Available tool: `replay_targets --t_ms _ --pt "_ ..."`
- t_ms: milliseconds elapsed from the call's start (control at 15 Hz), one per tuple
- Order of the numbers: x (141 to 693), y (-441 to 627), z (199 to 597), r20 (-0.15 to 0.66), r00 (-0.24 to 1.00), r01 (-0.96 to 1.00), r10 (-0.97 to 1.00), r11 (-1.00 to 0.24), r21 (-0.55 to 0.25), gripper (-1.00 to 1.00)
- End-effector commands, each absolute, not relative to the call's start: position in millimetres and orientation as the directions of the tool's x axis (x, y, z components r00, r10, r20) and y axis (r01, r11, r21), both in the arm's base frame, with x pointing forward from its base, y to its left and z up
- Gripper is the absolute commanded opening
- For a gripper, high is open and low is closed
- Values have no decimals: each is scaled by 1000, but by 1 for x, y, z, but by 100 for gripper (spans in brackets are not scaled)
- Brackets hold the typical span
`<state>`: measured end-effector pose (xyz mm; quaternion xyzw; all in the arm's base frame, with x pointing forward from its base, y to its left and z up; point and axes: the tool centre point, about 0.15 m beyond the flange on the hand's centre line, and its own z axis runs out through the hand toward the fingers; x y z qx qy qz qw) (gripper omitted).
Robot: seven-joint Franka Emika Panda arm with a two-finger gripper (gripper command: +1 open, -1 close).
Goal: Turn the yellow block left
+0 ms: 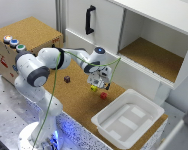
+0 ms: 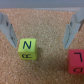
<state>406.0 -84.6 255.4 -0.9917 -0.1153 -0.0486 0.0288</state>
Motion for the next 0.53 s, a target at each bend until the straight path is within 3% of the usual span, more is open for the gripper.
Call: replay_targets --t_ms 0,467 --pt "423 -66 236 24 984 180 179 -982 -51 100" --pt "417 -45 217 3 987 157 158 -981 -116 100"
